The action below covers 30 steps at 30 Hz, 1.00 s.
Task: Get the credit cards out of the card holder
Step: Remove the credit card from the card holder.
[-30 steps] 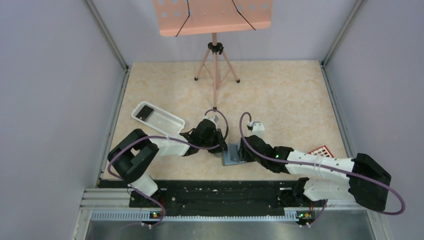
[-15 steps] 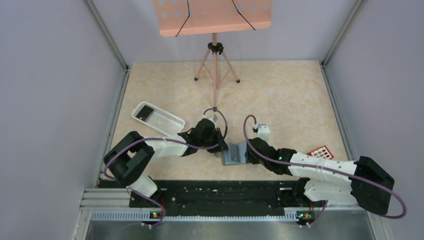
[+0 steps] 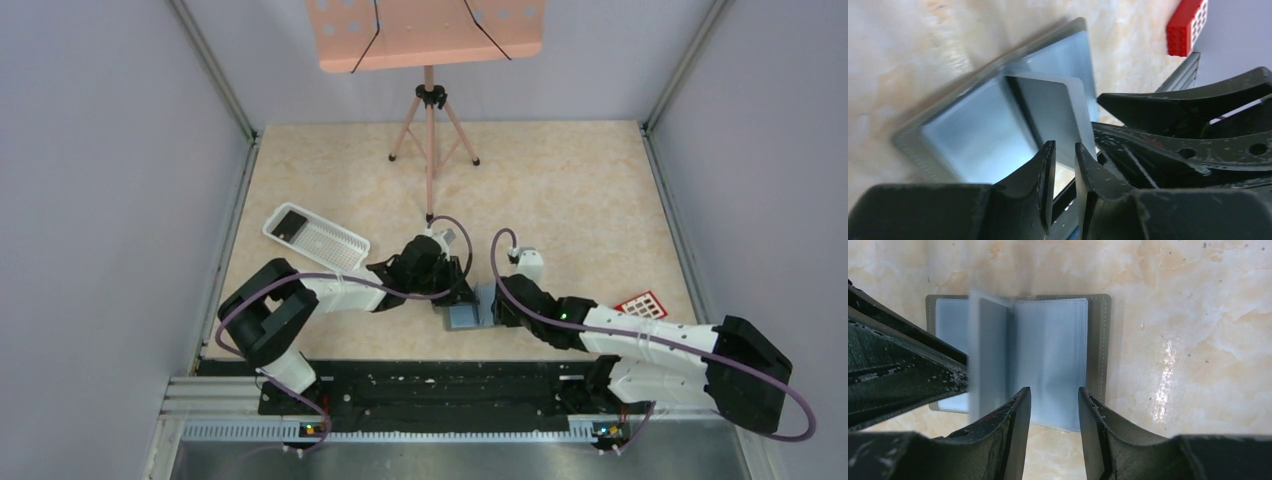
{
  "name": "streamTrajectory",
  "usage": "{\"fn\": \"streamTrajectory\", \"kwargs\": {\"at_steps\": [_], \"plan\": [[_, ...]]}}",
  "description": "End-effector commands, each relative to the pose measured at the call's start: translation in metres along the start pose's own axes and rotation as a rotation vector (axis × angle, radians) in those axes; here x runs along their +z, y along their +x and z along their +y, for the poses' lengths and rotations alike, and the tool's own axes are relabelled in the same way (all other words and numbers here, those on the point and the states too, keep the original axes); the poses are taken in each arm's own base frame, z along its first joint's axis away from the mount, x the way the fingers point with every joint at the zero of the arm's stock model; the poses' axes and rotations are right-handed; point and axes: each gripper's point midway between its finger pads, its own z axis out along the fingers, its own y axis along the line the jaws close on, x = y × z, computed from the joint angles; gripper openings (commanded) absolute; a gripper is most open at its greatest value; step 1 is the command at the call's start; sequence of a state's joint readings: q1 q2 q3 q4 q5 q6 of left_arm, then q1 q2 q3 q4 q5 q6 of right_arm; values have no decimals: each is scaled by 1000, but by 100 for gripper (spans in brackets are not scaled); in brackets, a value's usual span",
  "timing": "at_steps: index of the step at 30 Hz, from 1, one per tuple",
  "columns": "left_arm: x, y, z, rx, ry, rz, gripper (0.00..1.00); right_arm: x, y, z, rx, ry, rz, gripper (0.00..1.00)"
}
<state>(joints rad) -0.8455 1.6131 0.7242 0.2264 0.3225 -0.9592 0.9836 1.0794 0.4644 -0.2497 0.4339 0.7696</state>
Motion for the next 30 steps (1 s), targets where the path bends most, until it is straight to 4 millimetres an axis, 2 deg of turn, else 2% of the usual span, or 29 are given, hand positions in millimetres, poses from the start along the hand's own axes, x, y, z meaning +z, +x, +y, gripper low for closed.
{"fn": "streamTrajectory", "kwargs": {"at_steps": [1,4,10,17,19,22,30], "plan": [[6,-8,-44,53,120,-2,26,-6,-13,0,19,-8,-33,40],[12,-8,-46,59,120,5,26,-16,-21,0,25,-14,-48,41],[21,-7,-35,53,87,9,26,-36,-41,5,40,-66,-107,40],[14,-16,-21,62,-6,-45,25,-41,-47,33,22,-213,-109,35],[11,-17,-20,62,-17,-60,25,-40,-47,42,30,-272,-109,33],[6,-20,-14,55,-49,-88,25,-31,-45,46,55,-319,-90,32],[0,-20,-1,43,-102,-113,27,-6,-36,39,101,-365,-33,28]]}}
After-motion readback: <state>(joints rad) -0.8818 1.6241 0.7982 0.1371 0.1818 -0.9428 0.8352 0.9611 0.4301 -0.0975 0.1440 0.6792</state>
